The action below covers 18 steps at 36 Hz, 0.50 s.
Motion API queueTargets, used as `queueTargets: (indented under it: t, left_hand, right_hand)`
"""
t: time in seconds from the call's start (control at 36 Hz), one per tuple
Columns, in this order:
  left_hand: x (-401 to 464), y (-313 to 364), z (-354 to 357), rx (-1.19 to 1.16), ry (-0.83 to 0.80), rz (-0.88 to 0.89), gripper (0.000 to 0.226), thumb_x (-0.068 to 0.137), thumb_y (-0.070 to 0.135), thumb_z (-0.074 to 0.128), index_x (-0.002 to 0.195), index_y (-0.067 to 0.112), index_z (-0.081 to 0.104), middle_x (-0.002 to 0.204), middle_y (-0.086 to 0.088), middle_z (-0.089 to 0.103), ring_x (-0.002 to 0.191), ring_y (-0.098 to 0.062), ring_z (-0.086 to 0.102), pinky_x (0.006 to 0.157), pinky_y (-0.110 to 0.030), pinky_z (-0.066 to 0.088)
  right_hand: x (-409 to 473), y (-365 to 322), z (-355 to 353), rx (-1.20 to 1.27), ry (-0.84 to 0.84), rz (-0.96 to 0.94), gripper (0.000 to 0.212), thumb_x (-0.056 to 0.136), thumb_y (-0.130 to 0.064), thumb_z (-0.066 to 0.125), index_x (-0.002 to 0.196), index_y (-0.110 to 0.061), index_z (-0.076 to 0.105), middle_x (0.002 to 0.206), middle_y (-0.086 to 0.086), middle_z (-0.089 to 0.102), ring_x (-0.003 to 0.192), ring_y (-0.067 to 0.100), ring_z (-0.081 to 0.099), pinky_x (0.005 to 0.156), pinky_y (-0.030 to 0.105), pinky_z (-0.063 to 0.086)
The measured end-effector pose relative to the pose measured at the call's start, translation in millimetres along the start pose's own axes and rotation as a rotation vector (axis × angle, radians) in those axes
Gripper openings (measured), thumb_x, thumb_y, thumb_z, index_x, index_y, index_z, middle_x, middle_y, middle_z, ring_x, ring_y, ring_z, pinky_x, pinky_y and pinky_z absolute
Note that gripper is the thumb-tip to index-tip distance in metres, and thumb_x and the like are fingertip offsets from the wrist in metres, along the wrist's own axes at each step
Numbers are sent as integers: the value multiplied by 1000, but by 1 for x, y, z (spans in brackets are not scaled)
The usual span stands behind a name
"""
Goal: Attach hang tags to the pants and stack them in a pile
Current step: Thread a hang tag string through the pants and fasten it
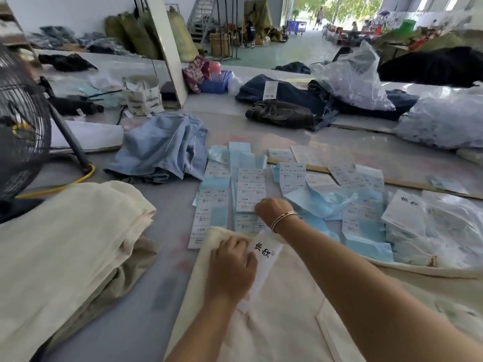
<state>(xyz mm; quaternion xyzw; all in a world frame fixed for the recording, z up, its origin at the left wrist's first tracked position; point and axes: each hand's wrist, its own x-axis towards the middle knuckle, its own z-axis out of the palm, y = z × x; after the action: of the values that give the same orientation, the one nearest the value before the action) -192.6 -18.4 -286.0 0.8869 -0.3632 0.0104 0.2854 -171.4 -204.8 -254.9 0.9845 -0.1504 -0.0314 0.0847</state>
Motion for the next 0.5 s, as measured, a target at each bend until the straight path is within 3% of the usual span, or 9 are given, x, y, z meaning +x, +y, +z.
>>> queueTargets:
  t: [0.11, 0.19, 0.31, 0.42, 0.5]
  left_hand:
    - [0, 1, -2, -78, -22, -16, 48, 80, 31, 43, 116, 8, 66, 131, -3, 55, 119, -24, 50, 97, -35, 34]
    - [-1, 1, 0, -62, 9, 17, 25, 81, 18, 58, 98, 3, 69, 141, -9, 48, 124, -30, 48, 98, -41, 37]
    - [0, 6, 3, 13, 44, 58, 25, 79, 16, 53, 93, 2, 67, 151, -12, 37, 138, -32, 38, 107, -48, 33]
    - [-2, 8, 4, 96, 133, 136, 18, 67, 11, 64, 83, 6, 69, 143, -13, 48, 130, -35, 48, 100, -60, 39]
    - [-1, 11, 2, 142, 128, 150, 43, 60, 9, 70, 103, 3, 71, 138, -12, 54, 124, -35, 54, 94, -61, 44]
  right_hand:
    - [-4, 5, -3, -34, 59, -73, 22, 96, -7, 41, 106, -5, 61, 103, 10, 67, 93, 30, 67, 69, 38, 51]
    - [-9, 8, -6, -35, 83, -106, 23, 98, -9, 41, 106, -6, 62, 105, 9, 67, 96, 27, 66, 72, 38, 53]
    - [-18, 4, -8, 30, 71, -80, 29, 100, -20, 38, 108, -9, 64, 110, 6, 65, 100, 26, 65, 71, 33, 49]
    - [-27, 1, -8, 132, 30, -111, 29, 99, -31, 42, 108, -15, 65, 109, 2, 64, 95, 24, 64, 69, 31, 46]
    - [-30, 1, -6, 141, 61, -165, 25, 98, -32, 45, 106, -20, 66, 107, -1, 64, 92, 21, 63, 68, 30, 47]
